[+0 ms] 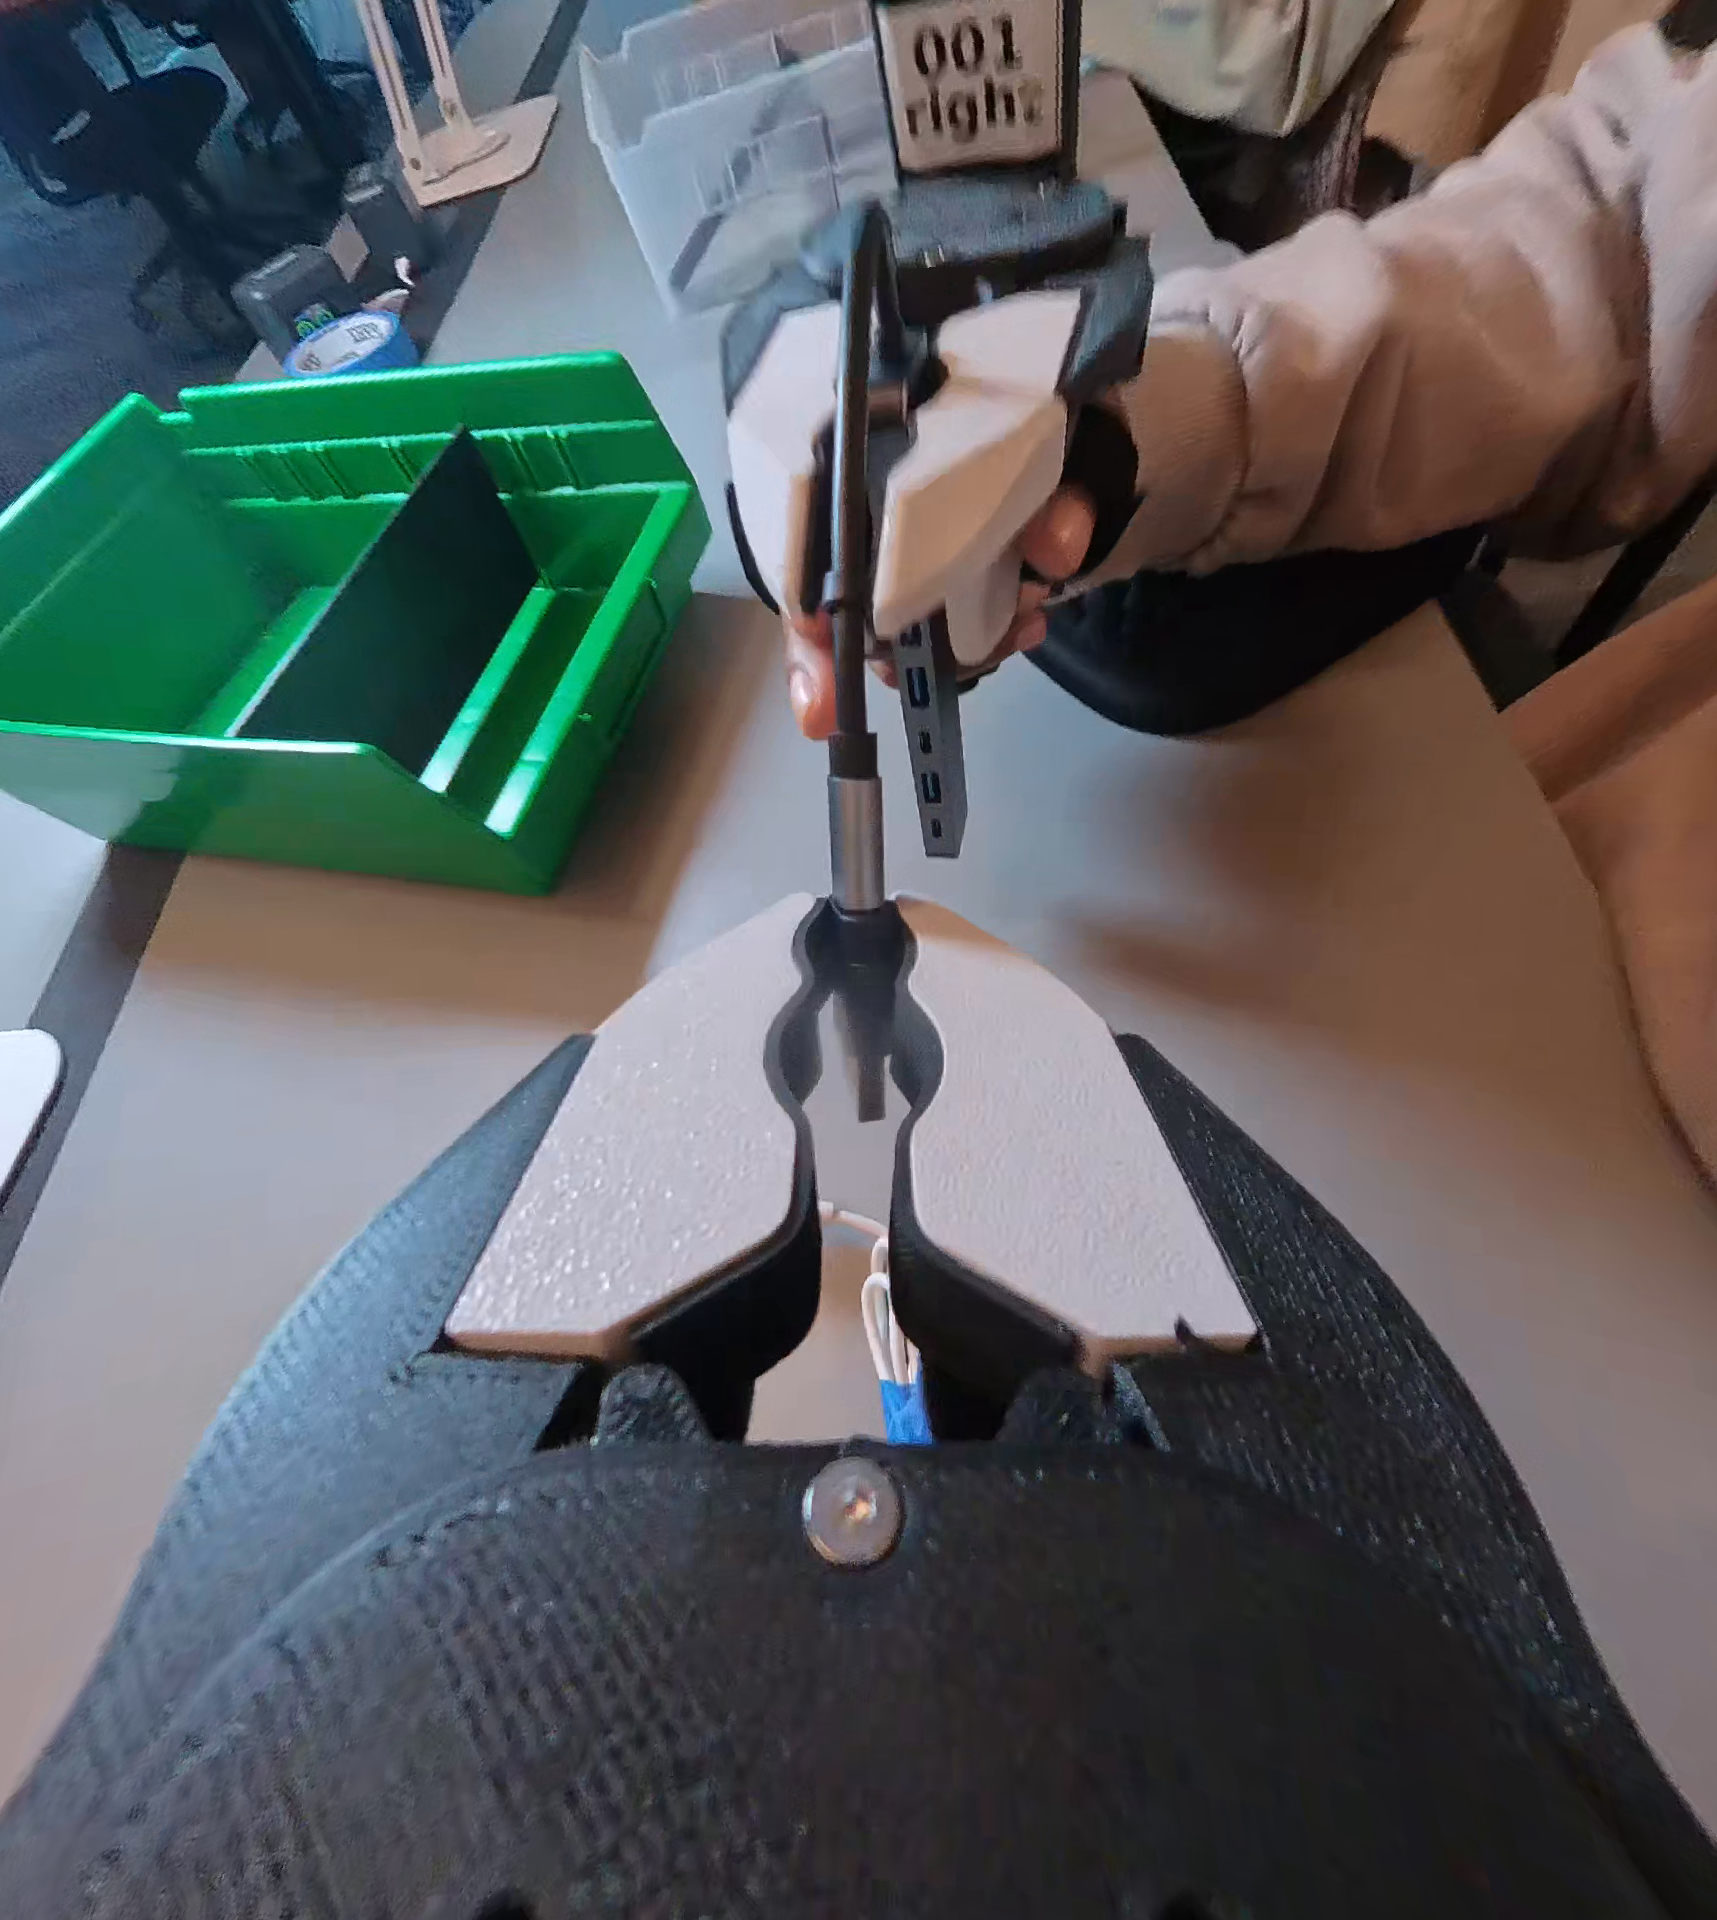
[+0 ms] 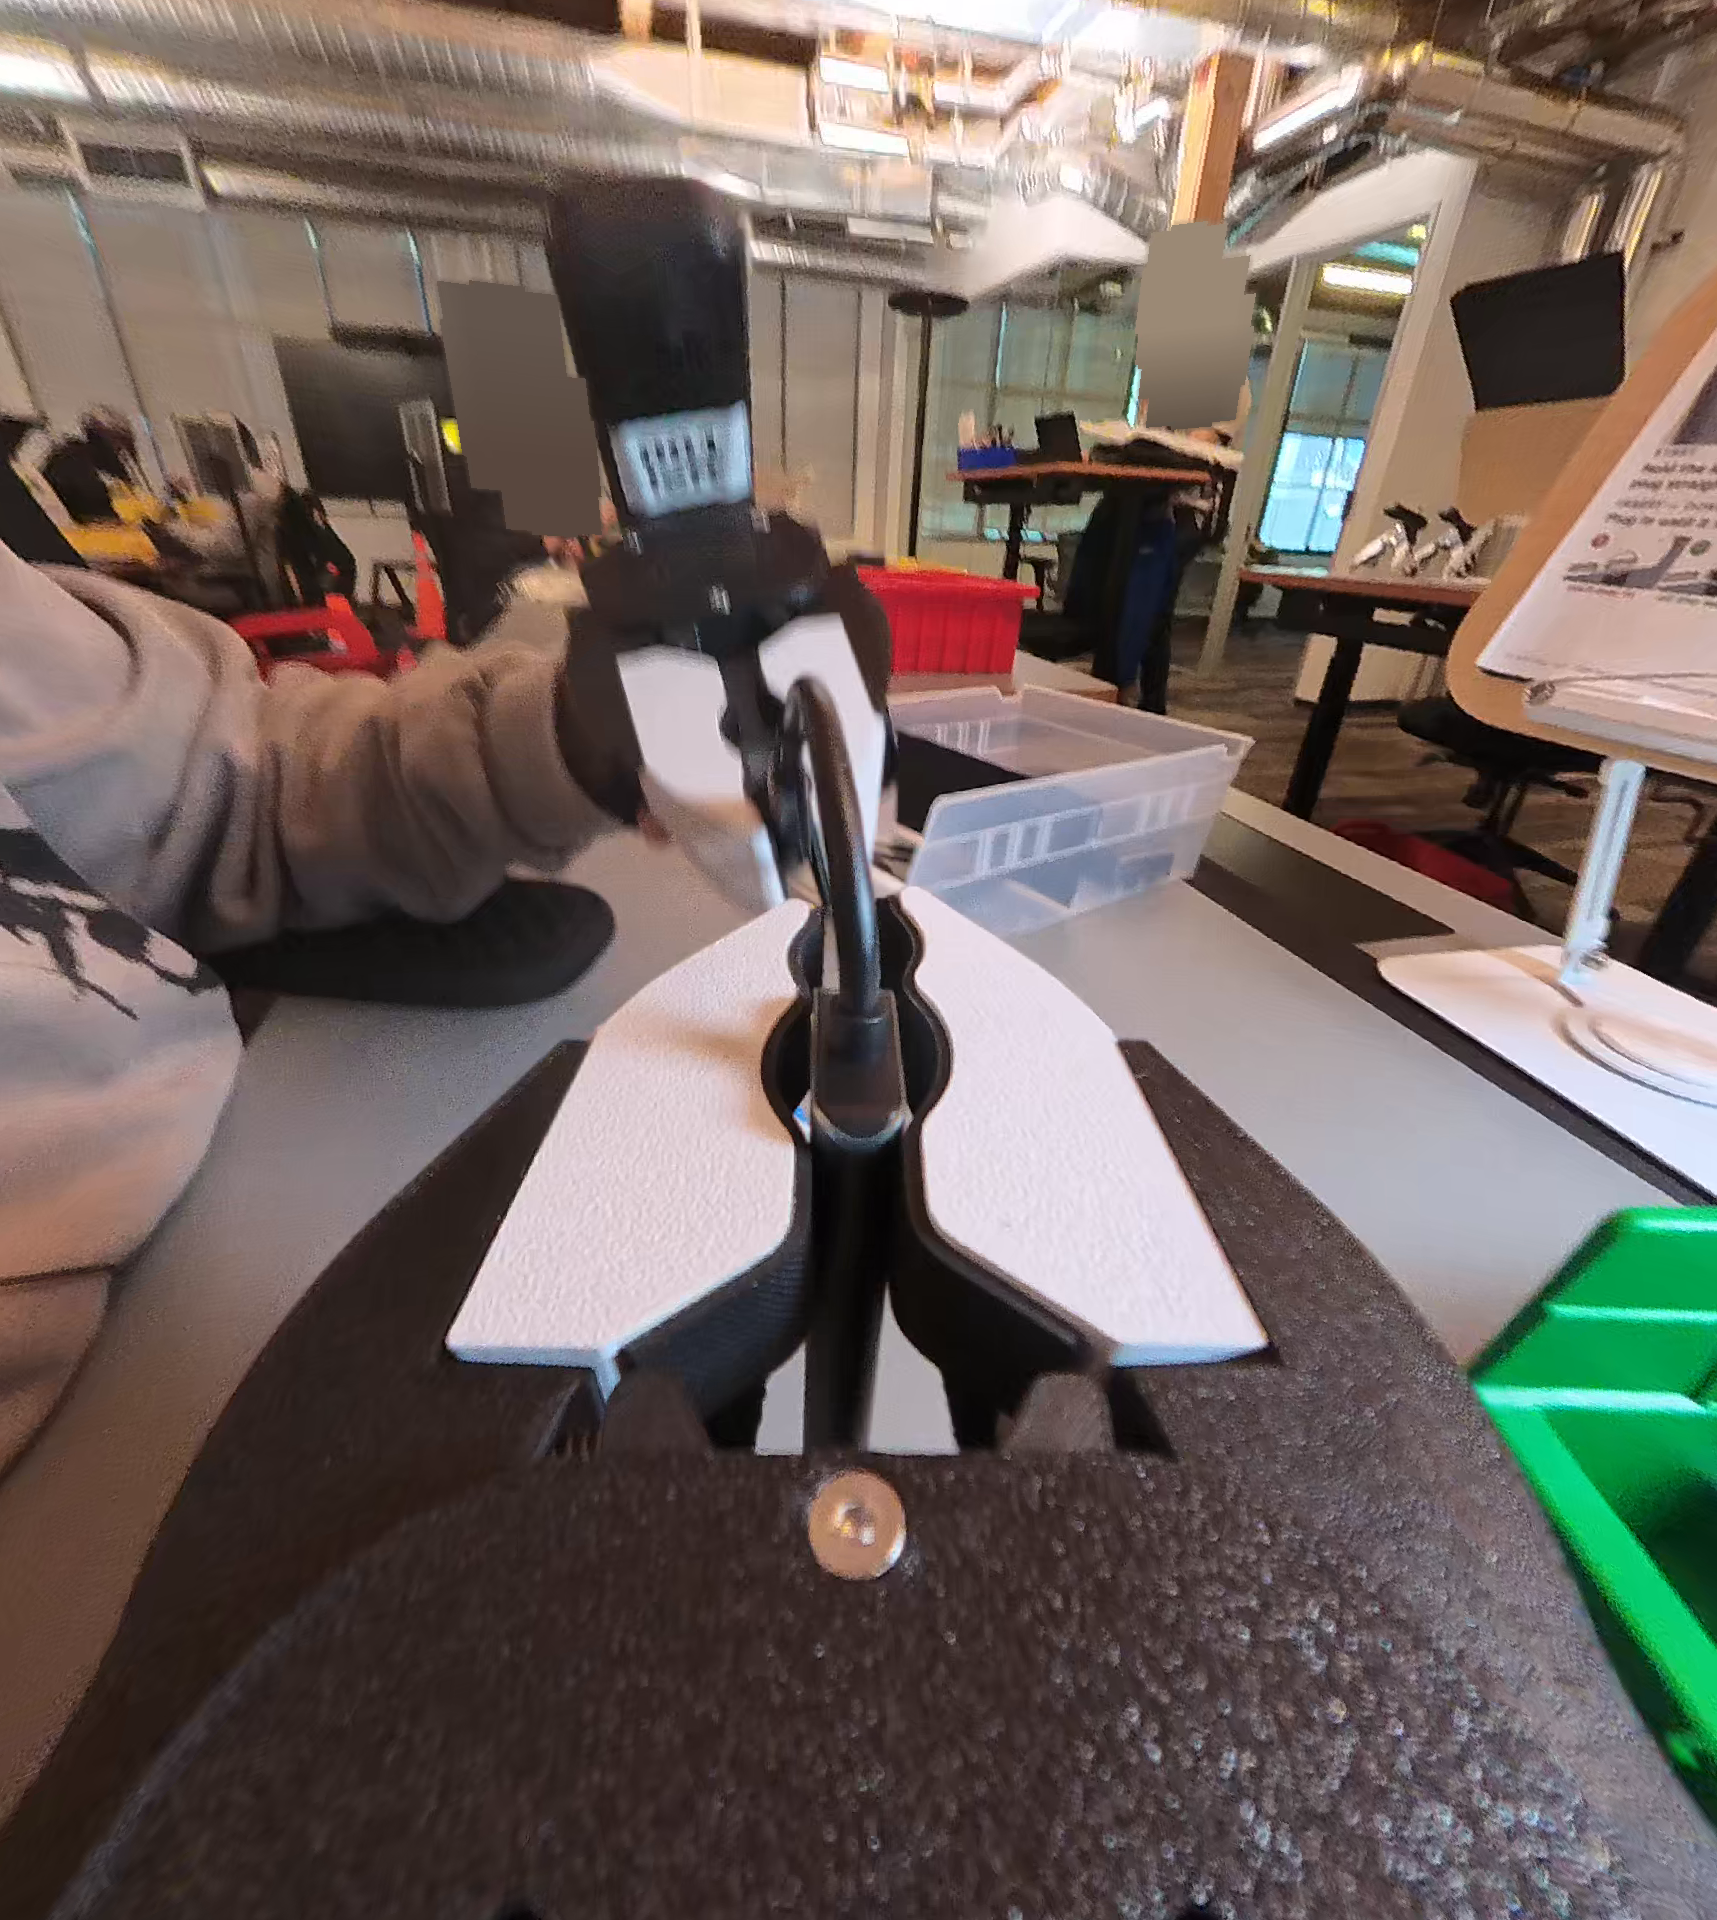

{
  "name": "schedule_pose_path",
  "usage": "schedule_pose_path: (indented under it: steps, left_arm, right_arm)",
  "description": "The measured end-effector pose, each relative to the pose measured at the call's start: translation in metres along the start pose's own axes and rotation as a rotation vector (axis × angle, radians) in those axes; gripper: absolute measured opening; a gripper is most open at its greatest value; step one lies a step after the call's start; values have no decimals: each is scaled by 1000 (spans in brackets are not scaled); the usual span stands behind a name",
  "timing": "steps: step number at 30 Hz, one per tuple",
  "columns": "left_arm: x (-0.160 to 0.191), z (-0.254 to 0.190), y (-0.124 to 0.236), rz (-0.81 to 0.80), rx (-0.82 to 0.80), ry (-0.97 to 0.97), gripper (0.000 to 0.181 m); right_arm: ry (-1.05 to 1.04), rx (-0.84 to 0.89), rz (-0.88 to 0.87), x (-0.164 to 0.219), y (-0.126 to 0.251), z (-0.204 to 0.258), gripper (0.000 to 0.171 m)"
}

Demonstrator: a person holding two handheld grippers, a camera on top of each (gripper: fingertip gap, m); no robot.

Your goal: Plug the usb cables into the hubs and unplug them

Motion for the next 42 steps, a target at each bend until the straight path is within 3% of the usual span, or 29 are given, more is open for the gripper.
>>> schedule_pose_path:
  steps: [1, 5, 11, 20, 22, 25, 28, 29, 32, 34, 37, 42]
  left_arm:
    - [-6, 4, 9, -12, -18, 10, 8]
    - [-38, 8, 36, -62, -52, 7, 8]
    - [-79, 0, 43, -88, -63, -19, 8]
    - [-94, -11, 32, -144, -38, -23, 8]
    - [-98, -17, 31, -192, -18, -36, 8]
    - [-101, -18, 38, -301, -1, -77, 15]
    - [-85, -8, 47, -324, 119, -17, 64]
    - [-74, -3, 45, -290, 128, -8, 72]
    - [-33, 8, 20, -130, 63, -125, 64]
    - [-8, 7, -4, -4, 106, -150, 67]
    - [8, 7, -26, -13, 143, -135, 56]
    - [-9, -3, -34, -139, 47, -256, 27]
  right_arm:
    - [37, 19, 49, 3, 0, -2, 10]
    - [212, 81, 280, 20, -4, -7, 9]
    - [396, 140, 483, 33, -16, 0, 13]
    - [503, 204, 659, 46, -23, 0, 12]
    - [516, 200, 608, 42, -25, 3, 11]
    - [418, 131, 371, 25, -20, 9, 10]
    - [310, 70, 165, 7, -7, 9, 11]
    - [292, 55, 104, 2, -2, 9, 11]
    - [292, 24, 4, -7, 4, 13, 11]
    - [308, 7, -35, -13, 5, 18, 12]
    - [346, -9, -69, -20, 7, 27, 11]
    - [464, -1, -7, -18, 5, 36, 11]
Point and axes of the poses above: each gripper's, where its closed fingertips meet, y back along the fingers, x out of its underside, z = x × y across the jaws, the point moved 8 cm from there along y, back along the fingers, and after that the axes turned 1 degree about -x, right-handed, at the moved point
